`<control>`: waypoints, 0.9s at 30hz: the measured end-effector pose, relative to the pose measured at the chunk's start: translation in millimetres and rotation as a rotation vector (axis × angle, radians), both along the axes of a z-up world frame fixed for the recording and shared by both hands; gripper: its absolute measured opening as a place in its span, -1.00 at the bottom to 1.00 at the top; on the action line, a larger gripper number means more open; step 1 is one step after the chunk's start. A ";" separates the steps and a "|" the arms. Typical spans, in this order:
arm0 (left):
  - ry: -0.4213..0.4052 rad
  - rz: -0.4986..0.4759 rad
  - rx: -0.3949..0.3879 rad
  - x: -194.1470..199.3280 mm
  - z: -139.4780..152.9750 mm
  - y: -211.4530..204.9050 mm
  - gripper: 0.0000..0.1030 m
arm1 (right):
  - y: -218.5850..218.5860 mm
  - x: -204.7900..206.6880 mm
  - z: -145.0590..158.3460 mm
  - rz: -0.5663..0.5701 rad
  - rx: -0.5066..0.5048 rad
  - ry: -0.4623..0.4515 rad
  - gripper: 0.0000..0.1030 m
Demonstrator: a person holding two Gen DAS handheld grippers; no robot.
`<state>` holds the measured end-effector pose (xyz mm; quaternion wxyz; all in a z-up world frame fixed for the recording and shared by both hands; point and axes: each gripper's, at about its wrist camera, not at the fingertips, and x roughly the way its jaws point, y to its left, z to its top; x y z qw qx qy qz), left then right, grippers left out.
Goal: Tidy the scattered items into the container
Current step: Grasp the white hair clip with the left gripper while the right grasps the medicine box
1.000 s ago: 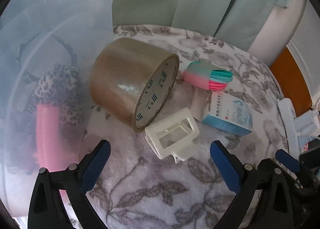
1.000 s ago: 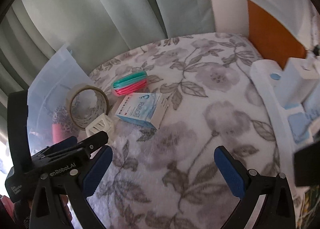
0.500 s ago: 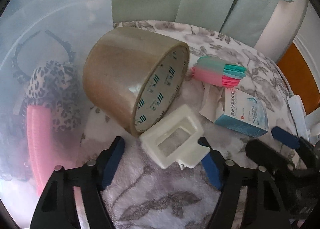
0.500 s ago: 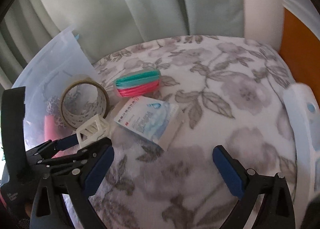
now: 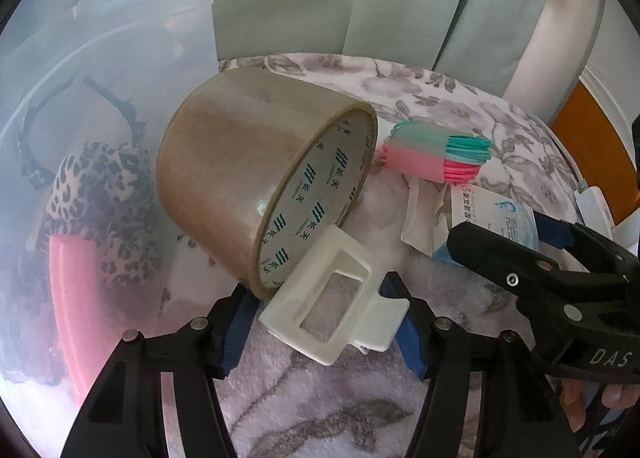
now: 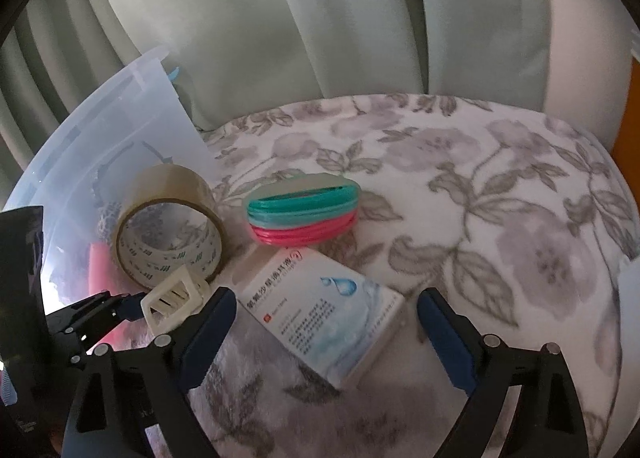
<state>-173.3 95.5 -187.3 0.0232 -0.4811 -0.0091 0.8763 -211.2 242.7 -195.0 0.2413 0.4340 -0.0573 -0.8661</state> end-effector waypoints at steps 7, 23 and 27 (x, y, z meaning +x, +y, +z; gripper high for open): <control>0.001 0.003 -0.003 1.0 1.4 0.7 0.25 | -0.4 1.2 1.1 0.013 -0.019 0.017 0.65; -0.007 -0.010 -0.037 -10.3 -5.0 10.7 0.11 | 35.6 25.5 2.1 -0.104 -0.114 -0.011 -0.01; -0.014 -0.010 -0.039 -8.5 -4.0 12.6 0.10 | 56.2 30.1 -1.3 -0.168 -0.190 -0.054 -0.07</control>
